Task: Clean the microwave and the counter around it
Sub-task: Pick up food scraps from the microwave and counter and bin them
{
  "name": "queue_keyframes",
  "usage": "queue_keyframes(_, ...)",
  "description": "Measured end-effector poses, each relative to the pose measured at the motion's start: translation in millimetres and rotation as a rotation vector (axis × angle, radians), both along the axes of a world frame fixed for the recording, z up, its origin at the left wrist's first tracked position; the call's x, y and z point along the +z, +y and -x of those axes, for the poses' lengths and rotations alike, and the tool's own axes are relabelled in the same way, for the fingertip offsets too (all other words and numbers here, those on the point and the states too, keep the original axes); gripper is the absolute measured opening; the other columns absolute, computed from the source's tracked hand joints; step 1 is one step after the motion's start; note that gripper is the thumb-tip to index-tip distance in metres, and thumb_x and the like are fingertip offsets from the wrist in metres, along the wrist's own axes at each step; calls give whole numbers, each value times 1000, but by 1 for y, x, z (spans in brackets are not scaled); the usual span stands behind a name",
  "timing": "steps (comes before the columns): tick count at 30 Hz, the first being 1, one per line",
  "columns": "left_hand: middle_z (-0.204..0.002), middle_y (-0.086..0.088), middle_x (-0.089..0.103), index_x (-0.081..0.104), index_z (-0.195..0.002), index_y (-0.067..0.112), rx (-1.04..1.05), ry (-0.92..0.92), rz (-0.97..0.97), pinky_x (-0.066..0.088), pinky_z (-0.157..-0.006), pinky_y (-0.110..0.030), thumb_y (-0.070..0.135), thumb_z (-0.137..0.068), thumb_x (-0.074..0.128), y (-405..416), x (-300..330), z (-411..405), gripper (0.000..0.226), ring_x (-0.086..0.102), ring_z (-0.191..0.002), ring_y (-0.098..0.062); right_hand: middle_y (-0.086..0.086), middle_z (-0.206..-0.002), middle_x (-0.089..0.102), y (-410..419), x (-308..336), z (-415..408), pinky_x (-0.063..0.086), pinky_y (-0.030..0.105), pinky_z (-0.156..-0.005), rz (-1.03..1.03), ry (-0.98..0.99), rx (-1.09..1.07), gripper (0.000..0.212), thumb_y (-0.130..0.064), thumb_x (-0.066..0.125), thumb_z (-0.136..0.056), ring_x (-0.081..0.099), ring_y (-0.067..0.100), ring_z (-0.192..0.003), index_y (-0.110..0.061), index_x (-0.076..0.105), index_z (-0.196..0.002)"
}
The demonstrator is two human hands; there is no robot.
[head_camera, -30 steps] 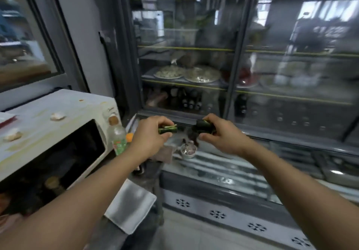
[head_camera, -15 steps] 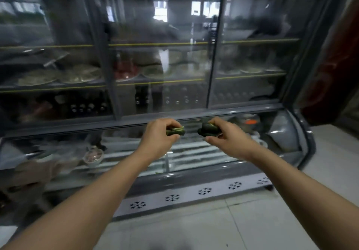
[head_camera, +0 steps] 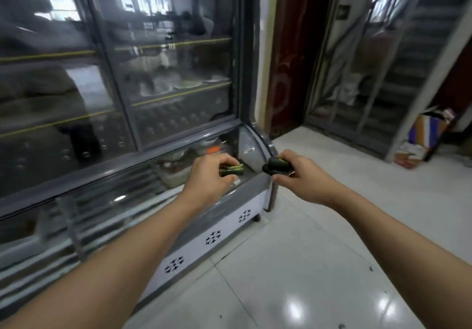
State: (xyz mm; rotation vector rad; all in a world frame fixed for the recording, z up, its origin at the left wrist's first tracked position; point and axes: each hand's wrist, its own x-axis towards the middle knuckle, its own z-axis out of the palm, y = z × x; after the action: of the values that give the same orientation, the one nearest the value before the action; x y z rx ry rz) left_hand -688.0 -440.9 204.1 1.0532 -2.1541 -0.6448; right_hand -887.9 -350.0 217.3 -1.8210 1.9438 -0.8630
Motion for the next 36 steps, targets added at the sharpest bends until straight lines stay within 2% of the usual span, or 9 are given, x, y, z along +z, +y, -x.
queue_keyframes(4,-81,21,61,71,-91,28,-130,0,-16,46,-78,-20,11,-74,76,-26,-7,74,24,60,-83,-2,-4,-87,58,-13,-6,62,40,22,-60,-3,-4,-105,16,-26,62,-87,55,10,-77,-27,49,-96)
queue_keyframes(8,-83,19,63,72,-92,28,-198,-12,-6,37,-70,-7,12,-75,75,-67,-12,144,23,56,-79,4,-1,-91,60,-38,-13,124,46,27,-63,-3,-35,-194,16,-28,62,-87,59,17,-81,-24,51,-98)
queue_keyframes(15,-86,14,66,72,-91,26,-275,-12,-45,38,-71,-8,12,-75,75,-144,-8,261,22,60,-83,-4,1,-93,60,-88,-16,227,49,33,-66,-37,-36,-329,16,-31,60,-87,60,20,-81,-26,49,-99)
queue_keyframes(18,-88,12,68,72,-94,25,-314,-36,-50,46,-79,-18,13,-76,75,-167,-9,305,22,62,-87,-9,0,-93,59,-104,-20,265,51,34,-65,-39,-51,-368,16,-32,59,-87,60,20,-80,-28,49,-99)
queue_keyframes(20,-91,9,70,72,-95,25,-332,-55,-53,49,-85,-25,14,-76,75,-179,-10,334,23,63,-89,-11,-1,-93,59,-112,-24,289,51,34,-65,-47,-62,-384,16,-32,59,-87,60,20,-80,-29,49,-99)
queue_keyframes(22,-88,10,69,72,-95,25,-348,-51,-51,51,-83,-27,14,-76,75,-190,-10,364,23,64,-86,-11,-1,-94,59,-121,-27,316,52,35,-67,-55,-74,-398,16,-33,59,-87,60,20,-80,-29,48,-99)
queue_keyframes(27,-84,11,67,72,-93,26,-381,-42,-44,42,-70,-16,15,-76,75,-218,-14,443,21,60,-76,-6,-1,-93,59,-149,-30,393,53,37,-70,-50,-67,-413,17,-33,59,-87,60,20,-81,-29,49,-100)
queue_keyframes(30,-88,12,66,72,-96,26,-358,-47,-34,38,-69,-10,16,-77,75,-238,-17,494,21,59,-83,-4,0,-94,60,-172,-30,447,52,37,-71,-43,-52,-410,18,-33,59,-87,60,19,-82,-28,50,-102)
queue_keyframes(36,-90,10,68,72,-97,25,-287,-61,-57,42,-72,-14,16,-78,74,-278,-20,594,21,60,-85,-6,0,-93,60,-221,-27,557,52,38,-73,-56,-34,-354,19,-32,60,-87,59,19,-82,-26,50,-103)
